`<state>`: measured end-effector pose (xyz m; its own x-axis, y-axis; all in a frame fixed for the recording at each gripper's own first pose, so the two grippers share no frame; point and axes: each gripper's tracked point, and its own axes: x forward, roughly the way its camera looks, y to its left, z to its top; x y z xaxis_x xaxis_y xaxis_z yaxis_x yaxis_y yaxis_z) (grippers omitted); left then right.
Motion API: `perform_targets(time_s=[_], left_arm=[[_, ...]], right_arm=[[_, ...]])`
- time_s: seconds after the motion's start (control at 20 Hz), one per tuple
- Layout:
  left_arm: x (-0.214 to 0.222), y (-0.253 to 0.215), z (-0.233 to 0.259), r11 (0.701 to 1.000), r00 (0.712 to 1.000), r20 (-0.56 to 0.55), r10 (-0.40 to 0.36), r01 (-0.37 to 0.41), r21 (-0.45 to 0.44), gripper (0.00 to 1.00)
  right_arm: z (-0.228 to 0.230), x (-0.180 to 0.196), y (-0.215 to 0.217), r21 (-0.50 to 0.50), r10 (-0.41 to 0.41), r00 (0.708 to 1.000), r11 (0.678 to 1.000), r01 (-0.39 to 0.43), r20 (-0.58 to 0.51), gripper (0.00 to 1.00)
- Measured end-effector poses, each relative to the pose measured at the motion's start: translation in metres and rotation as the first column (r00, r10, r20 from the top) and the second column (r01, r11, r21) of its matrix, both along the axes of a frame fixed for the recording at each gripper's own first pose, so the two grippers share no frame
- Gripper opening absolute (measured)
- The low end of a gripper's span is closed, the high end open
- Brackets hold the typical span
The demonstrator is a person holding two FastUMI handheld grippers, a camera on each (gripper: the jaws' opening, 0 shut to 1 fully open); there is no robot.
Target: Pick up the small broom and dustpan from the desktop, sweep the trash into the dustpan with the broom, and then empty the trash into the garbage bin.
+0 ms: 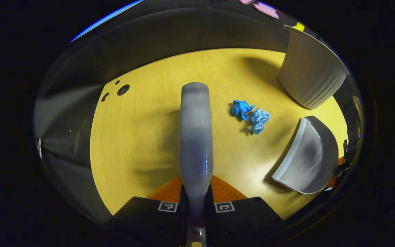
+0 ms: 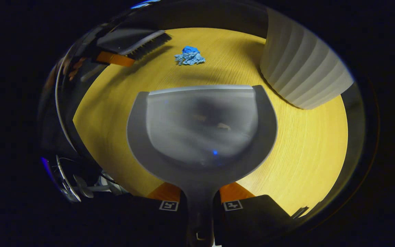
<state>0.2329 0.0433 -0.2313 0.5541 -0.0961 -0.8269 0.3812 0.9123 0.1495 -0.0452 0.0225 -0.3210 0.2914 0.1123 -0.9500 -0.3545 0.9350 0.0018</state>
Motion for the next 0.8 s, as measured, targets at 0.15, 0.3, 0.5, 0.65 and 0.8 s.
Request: perform_targets(time_s=[0.15, 0.3, 0.5, 0.65, 0.8], left_arm=[[0.029, -0.011, -0.005, 0.99, 0.996, -0.005, -0.089, 0.089, 0.109, 0.28], [0.049, -0.019, -0.007, 0.964, 0.986, -0.019, -0.166, 0.167, 0.208, 0.25], [0.057, -0.04, -0.011, 0.917, 0.952, -0.048, -0.304, 0.305, 0.257, 0.25], [0.049, -0.057, -0.013, 0.865, 0.904, -0.068, -0.421, 0.423, 0.269, 0.25], [0.03, -0.074, -0.02, 0.836, 0.871, -0.084, -0.484, 0.488, 0.252, 0.28]], right_arm=[[0.0, 0.002, -0.009, 0.002, 0.045, 0.999, 0.999, -0.045, -0.004, 0.33], [-0.005, 0.003, -0.016, 0.003, 0.073, 0.997, 0.997, -0.072, -0.022, 0.32], [-0.007, 0.002, -0.023, 0.02, 0.102, 0.994, 0.995, -0.101, -0.032, 0.32], [-0.009, 0.007, -0.028, 0.019, 0.125, 0.992, 0.992, -0.124, -0.025, 0.33], [-0.012, 0.01, -0.033, 0.006, 0.152, 0.988, 0.988, -0.152, -0.014, 0.32]])
